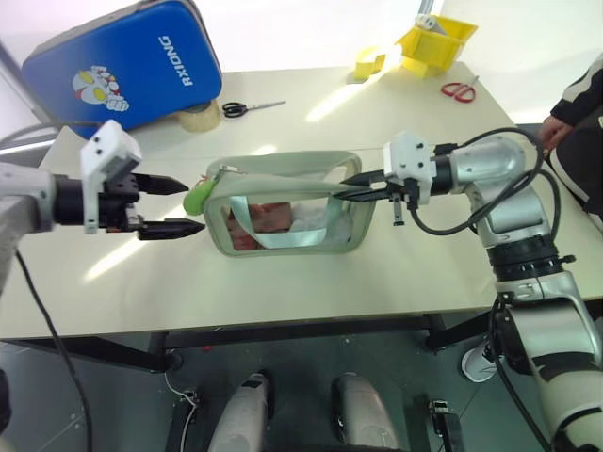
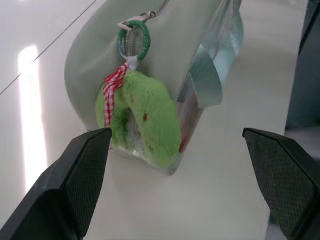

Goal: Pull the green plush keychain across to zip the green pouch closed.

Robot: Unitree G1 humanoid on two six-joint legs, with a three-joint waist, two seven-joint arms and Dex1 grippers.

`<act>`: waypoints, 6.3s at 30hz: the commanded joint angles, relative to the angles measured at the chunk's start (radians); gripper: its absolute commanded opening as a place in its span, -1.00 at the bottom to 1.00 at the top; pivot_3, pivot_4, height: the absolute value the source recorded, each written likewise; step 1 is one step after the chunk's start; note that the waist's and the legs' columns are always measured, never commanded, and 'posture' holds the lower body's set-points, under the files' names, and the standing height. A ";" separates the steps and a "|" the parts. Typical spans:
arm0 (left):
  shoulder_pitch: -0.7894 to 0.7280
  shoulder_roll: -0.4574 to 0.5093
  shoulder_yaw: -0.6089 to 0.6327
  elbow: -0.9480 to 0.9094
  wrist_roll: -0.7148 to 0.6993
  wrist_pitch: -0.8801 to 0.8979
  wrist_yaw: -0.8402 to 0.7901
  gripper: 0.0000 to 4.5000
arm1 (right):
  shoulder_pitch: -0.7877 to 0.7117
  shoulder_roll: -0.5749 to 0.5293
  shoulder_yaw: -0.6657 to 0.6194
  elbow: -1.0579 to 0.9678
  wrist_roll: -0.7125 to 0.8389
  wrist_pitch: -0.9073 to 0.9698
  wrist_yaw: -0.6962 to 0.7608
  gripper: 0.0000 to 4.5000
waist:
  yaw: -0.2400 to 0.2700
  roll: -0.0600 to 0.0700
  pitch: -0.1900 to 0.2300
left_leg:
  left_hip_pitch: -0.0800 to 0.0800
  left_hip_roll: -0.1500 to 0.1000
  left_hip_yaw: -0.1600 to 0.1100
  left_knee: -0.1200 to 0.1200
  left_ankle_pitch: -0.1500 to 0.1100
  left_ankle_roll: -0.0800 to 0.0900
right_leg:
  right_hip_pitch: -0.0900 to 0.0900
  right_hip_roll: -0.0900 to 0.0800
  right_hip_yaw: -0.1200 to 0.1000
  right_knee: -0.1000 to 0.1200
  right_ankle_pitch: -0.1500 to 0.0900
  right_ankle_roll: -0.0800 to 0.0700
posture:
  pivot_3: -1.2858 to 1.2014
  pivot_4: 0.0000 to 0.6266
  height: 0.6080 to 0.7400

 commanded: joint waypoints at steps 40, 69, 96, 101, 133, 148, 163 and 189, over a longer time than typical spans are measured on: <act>-0.129 0.058 -0.066 0.160 0.178 -0.155 -0.089 -0.99 | 0.005 -0.023 -0.018 -0.077 0.030 -0.013 -0.024 -1.00 | 0.000 0.000 0.000 | 0.000 0.002 0.000 0.001 0.000 0.000 | 0.000 0.002 0.000 0.000 0.001 -0.001 | 0.03 -0.52 1.00; -0.163 0.063 -0.075 0.268 0.243 -0.263 -0.147 0.05 | -0.004 -0.034 0.001 -0.057 0.035 -0.033 -0.043 -1.00 | -0.001 0.000 0.000 | 0.000 0.002 0.000 0.001 0.000 0.000 | 0.000 0.002 0.000 0.000 0.001 -0.001 | 0.03 -0.52 1.00; -0.424 -0.086 -0.110 0.294 0.231 -0.207 -0.125 -0.98 | -0.022 -0.011 0.007 -0.055 0.031 -0.023 -0.062 -1.00 | -0.004 0.000 0.000 | 0.000 0.002 0.000 0.003 0.000 0.000 | 0.000 0.003 0.000 0.001 0.001 -0.001 | 0.03 -0.52 1.00; -0.420 -0.160 -0.169 0.269 0.293 -0.292 -0.104 -0.98 | -0.024 0.000 0.007 -0.091 0.037 0.040 -0.086 -1.00 | -0.002 0.000 0.000 | -0.001 0.002 0.000 0.004 0.000 0.000 | 0.000 0.003 0.000 0.001 0.001 -0.001 | 0.03 -0.52 1.00; -0.474 -0.076 -0.097 0.313 0.315 -0.343 -0.200 0.98 | -0.024 -0.007 0.005 -0.111 0.020 0.076 -0.099 -1.00 | -0.004 0.000 0.000 | -0.001 0.003 0.000 0.006 0.000 0.000 | 0.000 0.004 0.000 0.002 0.001 -0.001 | 0.03 -0.52 1.00; -0.015 -0.031 0.045 -0.006 0.208 -0.135 -0.038 0.98 | -0.038 -0.005 0.014 -0.080 0.015 0.064 -0.085 -1.00 | -0.001 0.000 0.000 | -0.001 0.005 0.000 0.006 0.000 0.000 | 0.000 0.005 0.000 0.002 0.001 -0.002 | 0.03 -0.52 1.00; -0.059 -0.111 -0.017 0.057 0.217 -0.170 0.035 -0.97 | -0.036 -0.009 0.010 -0.089 0.012 0.079 -0.081 -1.00 | 0.000 0.000 0.000 | -0.001 0.007 0.000 0.007 0.000 0.000 | 0.000 0.008 0.000 0.001 0.003 -0.004 | 0.03 -0.52 1.00; -0.043 -0.118 -0.038 0.026 0.234 -0.167 0.076 -1.00 | -0.221 0.313 0.134 -0.163 -0.104 0.278 -0.470 0.99 | 0.001 0.000 0.000 | -0.001 0.008 0.000 0.006 0.000 0.000 | -0.001 0.010 0.000 0.000 0.004 -0.006 | 0.03 -0.52 1.00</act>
